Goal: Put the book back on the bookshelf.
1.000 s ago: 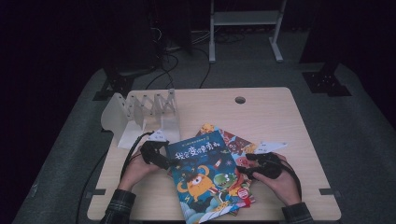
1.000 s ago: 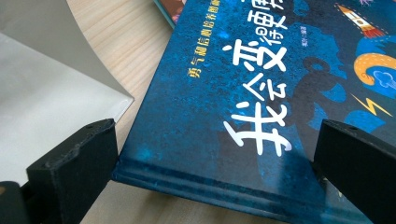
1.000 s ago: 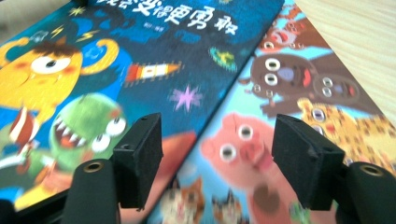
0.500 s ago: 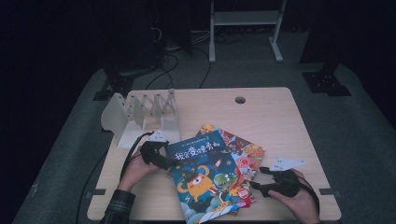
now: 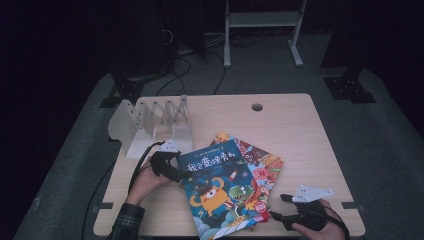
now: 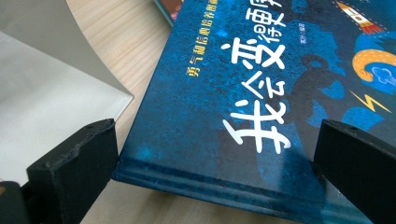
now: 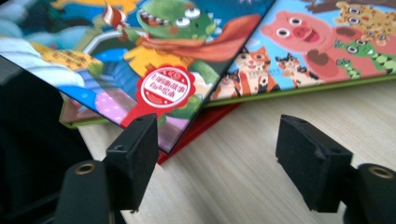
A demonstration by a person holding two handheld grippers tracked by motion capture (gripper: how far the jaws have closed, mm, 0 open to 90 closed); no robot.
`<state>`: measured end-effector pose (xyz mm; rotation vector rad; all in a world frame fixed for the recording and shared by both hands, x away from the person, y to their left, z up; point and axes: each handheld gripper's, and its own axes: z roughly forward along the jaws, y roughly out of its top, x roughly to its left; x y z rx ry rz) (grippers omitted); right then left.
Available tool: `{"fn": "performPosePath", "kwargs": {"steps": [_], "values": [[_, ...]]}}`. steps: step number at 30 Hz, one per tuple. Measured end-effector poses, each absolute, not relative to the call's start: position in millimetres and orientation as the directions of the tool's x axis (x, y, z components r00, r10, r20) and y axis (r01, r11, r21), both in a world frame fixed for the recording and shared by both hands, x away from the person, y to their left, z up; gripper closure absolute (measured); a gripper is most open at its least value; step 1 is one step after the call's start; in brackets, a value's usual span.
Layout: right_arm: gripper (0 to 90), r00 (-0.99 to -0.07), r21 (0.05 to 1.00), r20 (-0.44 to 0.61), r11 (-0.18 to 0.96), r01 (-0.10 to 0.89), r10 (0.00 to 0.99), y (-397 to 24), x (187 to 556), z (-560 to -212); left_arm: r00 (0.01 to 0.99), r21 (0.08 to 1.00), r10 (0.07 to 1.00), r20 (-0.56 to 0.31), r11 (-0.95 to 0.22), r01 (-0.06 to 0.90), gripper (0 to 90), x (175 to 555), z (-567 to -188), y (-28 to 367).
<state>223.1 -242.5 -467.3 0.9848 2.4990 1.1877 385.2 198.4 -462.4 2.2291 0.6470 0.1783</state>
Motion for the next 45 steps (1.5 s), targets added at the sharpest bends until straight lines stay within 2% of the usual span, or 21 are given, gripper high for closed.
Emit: {"fn": "performPosePath", "kwargs": {"steps": [11,25,45], "values": [[28.3,-0.734,0.752,0.101,0.432,0.498,0.672,-249.4,234.7,-469.3,0.863,0.714,0.497,-0.085,-0.574,0.4,0.0,374.6,-460.3,203.5],[31.0,-0.649,0.744,0.067,0.395,0.538,0.758,-264.8,286.6,-468.0,0.882,0.722,0.461,-0.1,-0.576,0.383,0.0,348.9,-461.7,201.3],[31.0,-0.573,0.713,0.048,0.374,0.593,0.818,-258.2,346.0,-465.9,0.903,0.719,0.419,-0.096,-0.599,0.354,0.0,332.2,-459.1,200.4]]}}
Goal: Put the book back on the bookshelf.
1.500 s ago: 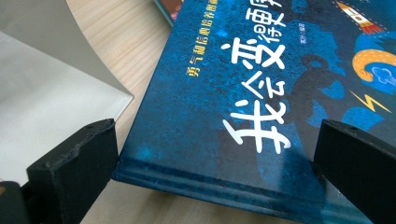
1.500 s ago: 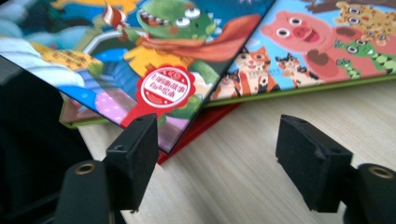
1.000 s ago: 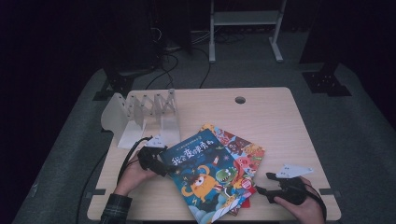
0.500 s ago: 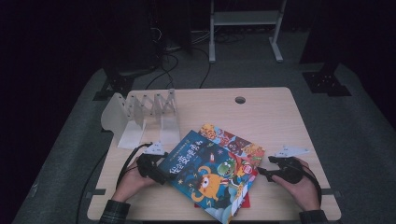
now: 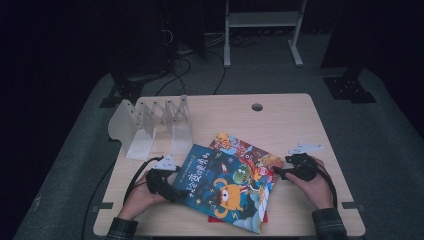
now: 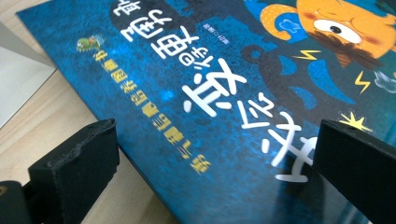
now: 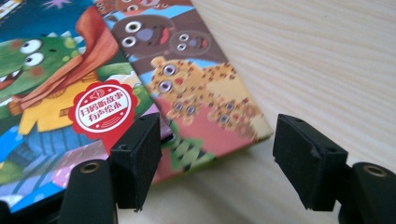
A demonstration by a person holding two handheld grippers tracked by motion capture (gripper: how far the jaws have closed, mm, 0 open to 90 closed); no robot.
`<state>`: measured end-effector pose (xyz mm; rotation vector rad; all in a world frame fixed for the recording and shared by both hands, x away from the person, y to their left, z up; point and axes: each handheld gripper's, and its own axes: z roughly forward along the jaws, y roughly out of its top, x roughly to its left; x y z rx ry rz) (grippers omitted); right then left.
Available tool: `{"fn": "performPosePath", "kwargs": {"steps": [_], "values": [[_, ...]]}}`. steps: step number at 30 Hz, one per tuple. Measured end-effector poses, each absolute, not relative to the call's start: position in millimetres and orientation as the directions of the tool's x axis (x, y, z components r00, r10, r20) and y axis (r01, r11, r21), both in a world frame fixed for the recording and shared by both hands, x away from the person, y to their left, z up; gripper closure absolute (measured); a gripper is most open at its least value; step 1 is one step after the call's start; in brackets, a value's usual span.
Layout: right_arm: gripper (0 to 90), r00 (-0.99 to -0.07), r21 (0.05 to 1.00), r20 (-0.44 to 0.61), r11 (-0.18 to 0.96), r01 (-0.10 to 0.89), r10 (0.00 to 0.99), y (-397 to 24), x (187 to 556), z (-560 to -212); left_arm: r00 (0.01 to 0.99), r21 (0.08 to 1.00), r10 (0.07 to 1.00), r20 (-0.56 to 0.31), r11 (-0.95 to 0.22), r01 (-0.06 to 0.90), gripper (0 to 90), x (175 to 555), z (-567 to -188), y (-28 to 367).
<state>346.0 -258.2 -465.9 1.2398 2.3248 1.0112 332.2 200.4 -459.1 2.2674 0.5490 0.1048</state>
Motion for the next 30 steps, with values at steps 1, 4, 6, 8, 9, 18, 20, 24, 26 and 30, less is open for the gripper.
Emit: {"fn": "performPosePath", "kwargs": {"steps": [1,4,6,8,9,18,20,24,26,30], "values": [[31.2,-0.573,0.713,0.046,0.375,0.593,0.818,-257.6,348.3,-465.7,0.903,0.719,0.419,-0.096,-0.599,0.354,0.0,332.2,-459.1,200.4],[31.8,-0.566,0.709,0.033,0.38,0.594,0.824,-254.9,356.1,-466.2,0.905,0.719,0.414,-0.098,-0.6,0.352,0.0,331.7,-459.1,200.0],[31.8,-0.565,0.707,0.031,0.382,0.596,0.825,-253.5,362.0,-466.1,0.905,0.722,0.413,-0.101,-0.596,0.352,0.0,331.1,-458.6,199.7],[32.8,-0.562,0.708,0.027,0.381,0.594,0.827,-251.2,368.6,-466.0,0.907,0.725,0.409,-0.1,-0.594,0.348,0.0,330.2,-457.5,199.5],[33.0,-0.558,0.708,0.028,0.377,0.597,0.83,-249.7,371.4,-466.1,0.907,0.728,0.409,-0.104,-0.59,0.349,0.0,329.7,-457.1,199.4],[34.2,-0.548,0.704,0.009,0.384,0.597,0.836,-240.2,389.0,-464.7,0.902,0.734,0.415,-0.114,-0.577,0.358,0.0,328.1,-456.5,200.5],[37.3,-0.56,0.708,0.036,0.375,0.599,0.827,-241.4,385.8,-463.3,0.891,0.734,0.438,-0.115,-0.567,0.373,0.0,327.9,-457.3,202.0],[48.5,-0.582,0.735,0.071,0.352,0.58,0.81,-243.3,367.9,-461.6,0.873,0.742,0.474,-0.12,-0.541,0.396,0.0,327.5,-456.5,207.0],[56.8,-0.593,0.745,0.087,0.343,0.572,0.801,-243.4,358.4,-461.0,0.862,0.743,0.491,-0.125,-0.53,0.409,0.0,326.8,-456.0,209.2],[68.4,-0.626,0.742,0.107,0.357,0.567,0.773,-240.8,342.1,-462.0,0.855,0.742,0.504,-0.119,-0.527,0.414,0.0,325.4,-456.4,211.9]]}}
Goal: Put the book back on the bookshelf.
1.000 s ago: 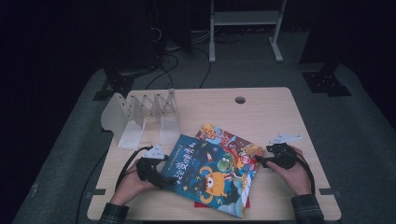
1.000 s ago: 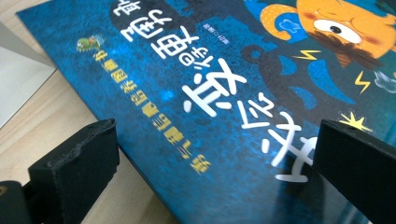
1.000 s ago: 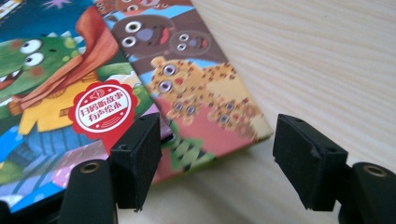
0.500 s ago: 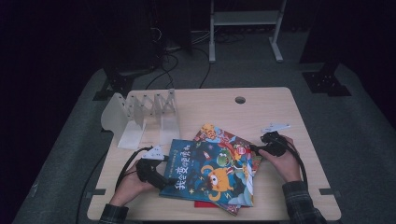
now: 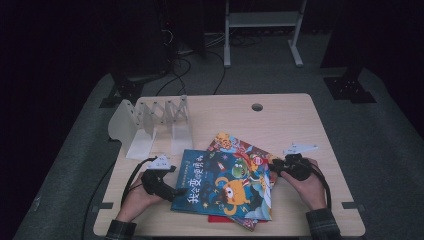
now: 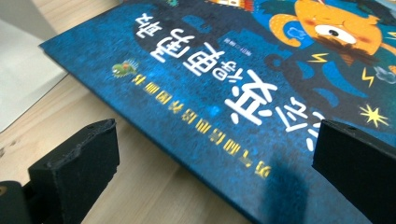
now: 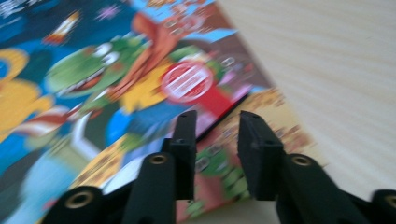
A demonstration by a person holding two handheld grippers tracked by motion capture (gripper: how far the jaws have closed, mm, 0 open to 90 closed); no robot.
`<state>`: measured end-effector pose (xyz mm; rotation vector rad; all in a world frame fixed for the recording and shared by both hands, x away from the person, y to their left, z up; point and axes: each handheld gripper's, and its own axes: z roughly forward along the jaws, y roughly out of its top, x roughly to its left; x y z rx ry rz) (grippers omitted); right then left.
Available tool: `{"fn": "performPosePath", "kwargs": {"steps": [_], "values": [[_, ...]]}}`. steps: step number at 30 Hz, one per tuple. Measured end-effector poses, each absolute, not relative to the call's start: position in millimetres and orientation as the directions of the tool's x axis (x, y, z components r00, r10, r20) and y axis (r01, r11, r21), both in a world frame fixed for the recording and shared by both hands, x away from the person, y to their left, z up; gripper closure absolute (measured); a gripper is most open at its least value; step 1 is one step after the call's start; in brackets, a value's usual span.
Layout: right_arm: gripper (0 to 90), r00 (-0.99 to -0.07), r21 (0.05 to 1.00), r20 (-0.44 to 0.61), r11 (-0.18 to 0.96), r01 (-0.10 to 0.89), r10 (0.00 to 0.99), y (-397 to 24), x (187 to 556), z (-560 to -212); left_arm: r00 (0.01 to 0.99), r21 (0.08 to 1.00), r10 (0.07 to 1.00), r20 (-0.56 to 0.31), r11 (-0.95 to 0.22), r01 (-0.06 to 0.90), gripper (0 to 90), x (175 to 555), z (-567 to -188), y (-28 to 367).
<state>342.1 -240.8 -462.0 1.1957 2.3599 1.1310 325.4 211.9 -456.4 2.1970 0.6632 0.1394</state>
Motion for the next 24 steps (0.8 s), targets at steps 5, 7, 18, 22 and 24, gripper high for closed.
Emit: {"fn": "performPosePath", "kwargs": {"steps": [5,7,18,22,24], "values": [[83.2,-0.662,0.729,0.108,0.393,0.56,0.742,-235.9,322.7,-463.1,0.845,0.738,0.521,-0.12,-0.522,0.427,0.0,322.1,-457.5,217.2],[86.5,-0.676,0.727,0.106,0.406,0.553,0.729,-234.6,317.5,-463.3,0.84,0.742,0.529,-0.118,-0.515,0.428,0.0,320.0,-458.0,219.7],[89.0,-0.683,0.732,0.098,0.412,0.542,0.724,-229.4,314.5,-465.6,0.816,0.744,0.561,-0.143,-0.483,0.462,0.0,313.7,-464.7,229.8],[88.9,-0.701,0.735,0.095,0.425,0.528,0.707,-219.4,314.6,-465.5,0.804,0.748,0.574,-0.156,-0.463,0.476,0.0,311.9,-467.5,235.3],[88.8,-0.707,0.736,0.091,0.431,0.522,0.701,-214.9,314.8,-465.3,0.8,0.748,0.577,-0.164,-0.455,0.482,0.0,311.0,-468.3,238.0]]}}
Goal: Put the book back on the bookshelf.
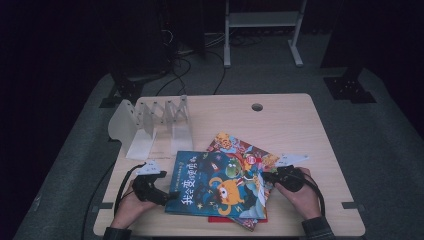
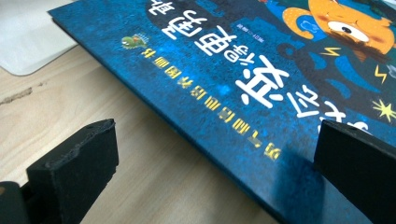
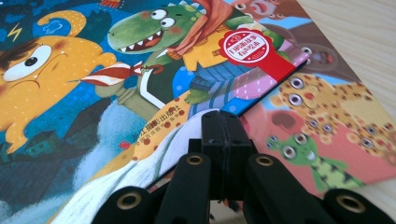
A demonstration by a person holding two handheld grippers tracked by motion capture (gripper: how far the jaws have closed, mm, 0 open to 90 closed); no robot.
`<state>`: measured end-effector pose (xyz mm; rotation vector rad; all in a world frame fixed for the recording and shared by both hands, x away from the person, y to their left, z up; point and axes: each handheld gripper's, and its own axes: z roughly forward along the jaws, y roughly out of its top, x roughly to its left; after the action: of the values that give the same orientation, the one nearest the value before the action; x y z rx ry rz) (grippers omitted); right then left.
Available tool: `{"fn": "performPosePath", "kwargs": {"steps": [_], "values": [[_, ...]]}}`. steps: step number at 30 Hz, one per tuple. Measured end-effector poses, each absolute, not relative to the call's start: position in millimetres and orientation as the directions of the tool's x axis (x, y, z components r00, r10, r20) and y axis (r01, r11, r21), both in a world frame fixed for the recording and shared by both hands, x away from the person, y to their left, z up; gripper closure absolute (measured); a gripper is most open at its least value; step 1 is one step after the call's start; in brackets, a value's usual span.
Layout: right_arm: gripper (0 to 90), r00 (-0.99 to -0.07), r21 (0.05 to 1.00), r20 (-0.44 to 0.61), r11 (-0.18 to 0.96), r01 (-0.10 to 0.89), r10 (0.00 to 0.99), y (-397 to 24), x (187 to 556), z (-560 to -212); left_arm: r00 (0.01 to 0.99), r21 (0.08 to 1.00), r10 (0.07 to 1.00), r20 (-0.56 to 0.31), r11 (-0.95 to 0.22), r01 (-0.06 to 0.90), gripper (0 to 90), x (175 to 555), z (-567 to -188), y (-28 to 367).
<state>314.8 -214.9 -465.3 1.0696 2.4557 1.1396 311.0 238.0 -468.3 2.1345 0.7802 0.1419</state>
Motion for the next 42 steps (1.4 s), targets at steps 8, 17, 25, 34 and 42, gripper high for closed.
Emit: {"fn": "performPosePath", "kwargs": {"steps": [8,17,25,34,42], "values": [[88.8,-0.724,0.739,0.082,0.445,0.505,0.685,-201.2,316.5,-465.2,0.777,0.749,0.583,-0.235,-0.401,0.528,0.0,310.5,-474.5,248.8],[88.8,-0.74,0.737,0.054,0.473,0.483,0.67,-191.4,312.8,-464.0,0.762,0.729,0.545,-0.35,-0.352,0.587,0.0,311.5,-484.3,248.5],[88.8,-0.752,0.734,0.039,0.492,0.468,0.658,-188.8,308.7,-463.4,0.753,0.707,0.513,-0.412,-0.342,0.619,0.0,312.6,-489.1,240.8],[88.9,-0.762,0.735,0.04,0.498,0.46,0.647,-188.3,305.8,-463.5,0.75,0.69,0.523,-0.405,-0.364,0.626,0.0,313.2,-484.3,240.3],[88.9,-0.778,0.734,0.058,0.501,0.458,0.625,-188.2,305.0,-463.5,0.751,0.689,0.537,-0.385,-0.374,0.62,0.0,312.4,-475.3,241.7]]}}
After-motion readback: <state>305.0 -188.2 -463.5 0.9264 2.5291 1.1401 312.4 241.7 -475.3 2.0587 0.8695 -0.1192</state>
